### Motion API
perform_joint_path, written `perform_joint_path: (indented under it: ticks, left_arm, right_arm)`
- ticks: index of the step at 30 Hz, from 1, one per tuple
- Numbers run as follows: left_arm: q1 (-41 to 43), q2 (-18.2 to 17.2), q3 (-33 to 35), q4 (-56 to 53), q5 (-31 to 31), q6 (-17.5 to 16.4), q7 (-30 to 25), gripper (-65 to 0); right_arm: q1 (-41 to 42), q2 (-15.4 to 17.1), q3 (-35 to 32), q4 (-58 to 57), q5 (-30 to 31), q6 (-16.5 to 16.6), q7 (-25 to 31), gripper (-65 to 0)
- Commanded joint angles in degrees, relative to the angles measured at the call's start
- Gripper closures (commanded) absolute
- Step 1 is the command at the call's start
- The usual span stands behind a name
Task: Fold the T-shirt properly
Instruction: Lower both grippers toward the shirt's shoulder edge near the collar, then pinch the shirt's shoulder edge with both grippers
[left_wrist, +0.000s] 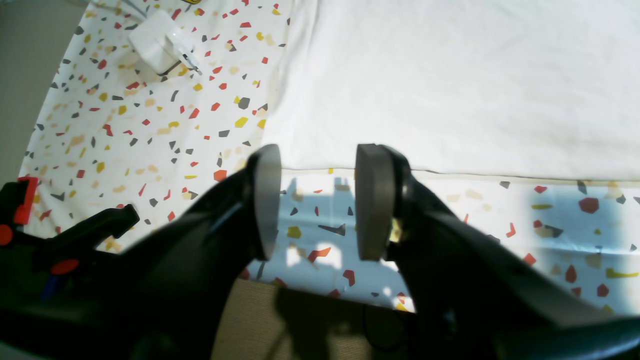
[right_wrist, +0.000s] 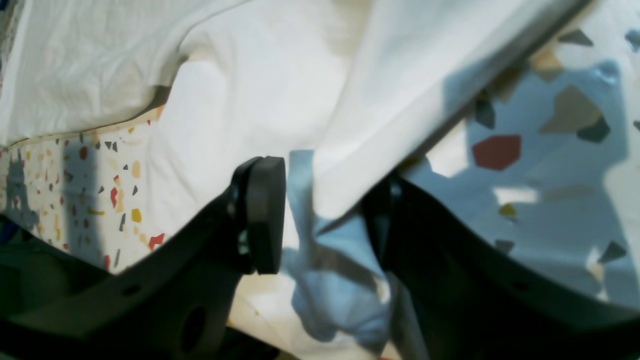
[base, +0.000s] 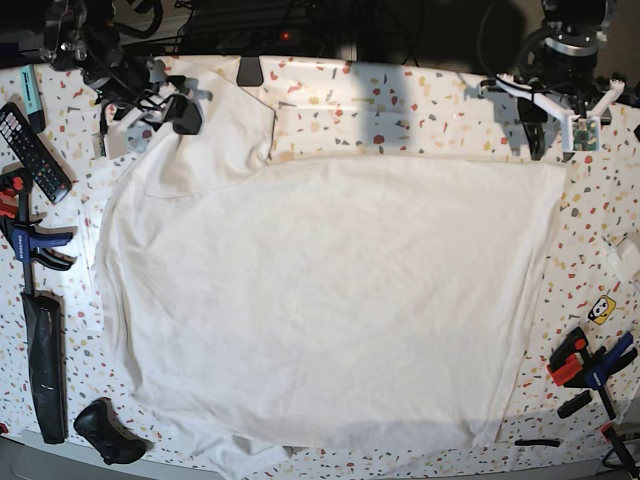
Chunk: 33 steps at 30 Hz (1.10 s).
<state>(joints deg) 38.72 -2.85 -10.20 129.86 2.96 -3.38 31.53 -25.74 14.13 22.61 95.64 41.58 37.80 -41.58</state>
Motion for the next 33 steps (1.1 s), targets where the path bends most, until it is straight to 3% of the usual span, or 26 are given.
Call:
perform_joint_path:
  ticks: [1, 4, 7, 9, 11, 16, 21, 25, 27, 33]
  left_arm:
    - [0.15, -0.17, -0.22, 1.16, 0.04, 0.31, -1.53, -23.9]
    - [0.15, -0.17, -0.22, 1.16, 0.0, 0.31, -1.55, -21.2]
    - [0.13, -0.17, -0.22, 1.05, 0.0, 0.33, -2.45, -9.1]
    - [0.13, -0.2, -0.22, 0.9, 0.04, 0.28, -5.25, -6.5]
    - [-0.22, -0.2, -0.22, 0.9, 0.04, 0.11, -7.21, -8.1]
    - [-4.33, -0.2, -0.22, -0.61, 0.09, -0.55, -3.19, -21.4]
    - [-11.08, -0.17, -0.26, -11.56, 1.11, -0.5, -1.64, -21.7]
    - [-16.55, -0.2, -0.35, -19.04, 1.11, 1.55, 4.68, -21.7]
    - [-18.71, -0.2, -0.98, -21.88, 1.05, 1.64, 4.44, -21.7]
    - [-23.74, -0.22, -8.15, -26.71, -3.61, 1.6, 7.26, -21.7]
  right_arm:
    - [-0.04, 0.61, -0.26, 0.7, -1.07, 0.59, 0.46, -26.0]
    - [-0.02, 0.66, -0.28, 0.7, -3.1, -0.98, 0.66, -26.0]
    - [-0.04, 0.66, -0.28, 0.7, -4.59, -1.62, 0.63, -26.0]
    - [-0.02, 0.63, -0.28, 0.7, -4.57, -1.62, 0.63, -26.0]
    - [-0.02, 0.66, -0.28, 0.7, -4.57, -1.62, 0.59, -26.0]
    - [-0.04, 0.63, -0.28, 0.7, -4.57, -1.6, -0.35, -26.0]
    - [-0.15, 0.68, -0.28, 0.7, -4.59, -1.6, -0.46, -26.0]
    - [-0.17, 0.66, -0.28, 0.7, -4.59, -1.6, -0.48, -26.0]
    - [-0.15, 0.66, -0.28, 0.7, -4.59, -1.57, -0.52, -26.0]
    - [-0.15, 0.66, -0.28, 0.7, -4.59, -1.6, -1.14, -26.0]
